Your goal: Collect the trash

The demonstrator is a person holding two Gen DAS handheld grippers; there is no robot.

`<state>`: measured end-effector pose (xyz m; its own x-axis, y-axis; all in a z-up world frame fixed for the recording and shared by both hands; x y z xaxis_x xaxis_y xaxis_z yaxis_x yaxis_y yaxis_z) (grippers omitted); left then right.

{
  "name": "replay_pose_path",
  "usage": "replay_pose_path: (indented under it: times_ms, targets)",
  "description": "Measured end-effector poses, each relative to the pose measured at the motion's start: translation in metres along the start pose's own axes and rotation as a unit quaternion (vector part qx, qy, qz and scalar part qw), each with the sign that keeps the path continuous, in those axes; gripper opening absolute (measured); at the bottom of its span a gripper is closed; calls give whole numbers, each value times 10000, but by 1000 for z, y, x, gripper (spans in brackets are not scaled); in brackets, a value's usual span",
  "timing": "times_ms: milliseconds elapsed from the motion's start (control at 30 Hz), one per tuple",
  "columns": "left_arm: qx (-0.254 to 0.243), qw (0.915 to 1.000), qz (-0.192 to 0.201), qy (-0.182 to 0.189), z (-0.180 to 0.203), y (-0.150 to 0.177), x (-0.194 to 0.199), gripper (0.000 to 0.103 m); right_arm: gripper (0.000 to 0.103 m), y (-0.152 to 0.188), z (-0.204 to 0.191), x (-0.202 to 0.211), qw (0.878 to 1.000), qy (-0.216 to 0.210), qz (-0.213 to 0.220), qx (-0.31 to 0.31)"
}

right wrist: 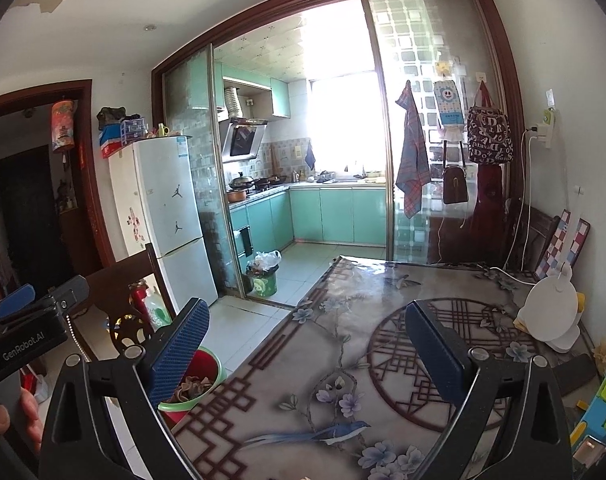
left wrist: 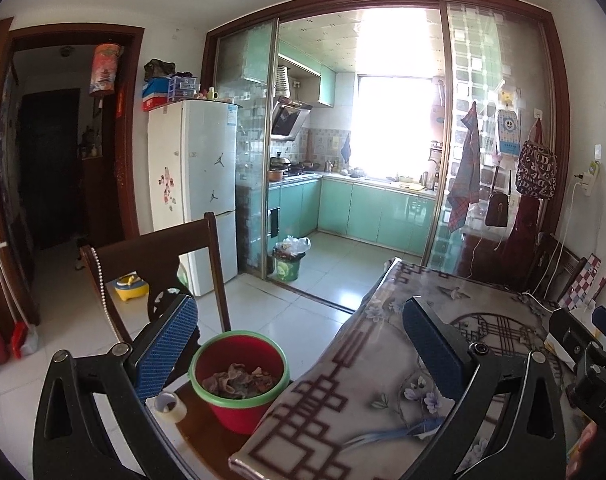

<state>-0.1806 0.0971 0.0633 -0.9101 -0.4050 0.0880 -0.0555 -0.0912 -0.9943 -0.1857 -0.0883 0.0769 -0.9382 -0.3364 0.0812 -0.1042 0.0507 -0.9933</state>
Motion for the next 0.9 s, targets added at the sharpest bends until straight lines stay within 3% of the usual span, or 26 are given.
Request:
replay_pose_path:
  times_ms: [900]
  targets:
    - [-112, 9996, -250, 46, 6, 7, -22, 103, 99, 16, 3, -29, 9997, 23, -245, 15]
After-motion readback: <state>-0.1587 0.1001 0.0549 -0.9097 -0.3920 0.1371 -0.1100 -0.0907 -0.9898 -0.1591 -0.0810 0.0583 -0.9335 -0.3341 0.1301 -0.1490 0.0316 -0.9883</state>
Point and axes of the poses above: each gripper's, at about its wrist camera, not at the fingertips, and x roughly against the way its jaws point, z to its right, y to its underside, the point moved 5 cm from there along -x, roughly the way its jaws point, and after that the axes turned 14 degrees about z, right-handed, at the moved point
